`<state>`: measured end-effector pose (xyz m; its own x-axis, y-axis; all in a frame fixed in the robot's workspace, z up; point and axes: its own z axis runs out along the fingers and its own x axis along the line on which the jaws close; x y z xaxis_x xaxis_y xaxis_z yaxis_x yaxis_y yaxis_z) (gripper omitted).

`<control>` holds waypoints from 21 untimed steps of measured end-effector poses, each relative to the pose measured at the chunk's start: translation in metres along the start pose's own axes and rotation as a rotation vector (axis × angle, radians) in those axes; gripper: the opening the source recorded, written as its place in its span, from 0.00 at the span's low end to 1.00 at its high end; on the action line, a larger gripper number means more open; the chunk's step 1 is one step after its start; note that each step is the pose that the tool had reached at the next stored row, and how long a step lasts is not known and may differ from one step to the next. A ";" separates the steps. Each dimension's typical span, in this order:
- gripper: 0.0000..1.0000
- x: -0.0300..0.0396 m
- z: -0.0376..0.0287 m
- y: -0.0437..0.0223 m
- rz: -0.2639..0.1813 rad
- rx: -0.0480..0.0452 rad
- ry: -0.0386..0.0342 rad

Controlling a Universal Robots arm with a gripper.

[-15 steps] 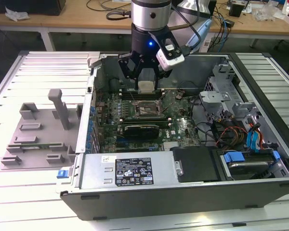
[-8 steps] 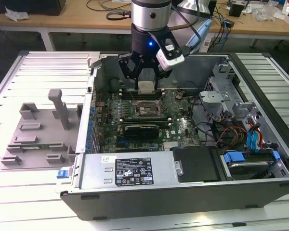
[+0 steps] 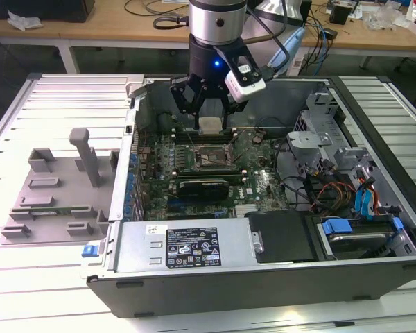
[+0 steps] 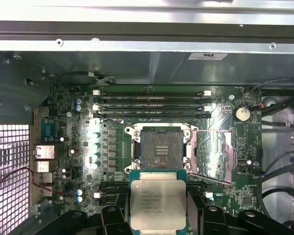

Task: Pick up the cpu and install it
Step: 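Place the cpu into insertion slot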

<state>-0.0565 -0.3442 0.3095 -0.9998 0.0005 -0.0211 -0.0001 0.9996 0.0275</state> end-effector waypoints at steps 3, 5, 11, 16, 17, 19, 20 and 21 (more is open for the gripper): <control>0.55 0.0000 0.0002 0.0000 0.022 0.0004 -0.0006; 0.55 0.0000 0.0003 0.0000 0.096 0.0021 -0.0027; 0.55 0.0000 0.0019 0.0000 0.267 0.0057 -0.0074; 0.55 0.0001 0.0029 -0.0001 0.497 0.0105 -0.0137; 0.55 0.0001 0.0029 -0.0001 0.513 0.0108 -0.0141; 0.55 0.0001 0.0031 -0.0001 0.564 0.0119 -0.0155; 0.55 0.0001 0.0032 -0.0001 0.607 0.0128 -0.0167; 0.55 0.0001 0.0033 -0.0001 0.623 0.0132 -0.0172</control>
<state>-0.0565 -0.3442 0.3063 -0.8113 0.5843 -0.0212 0.5837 0.8115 0.0275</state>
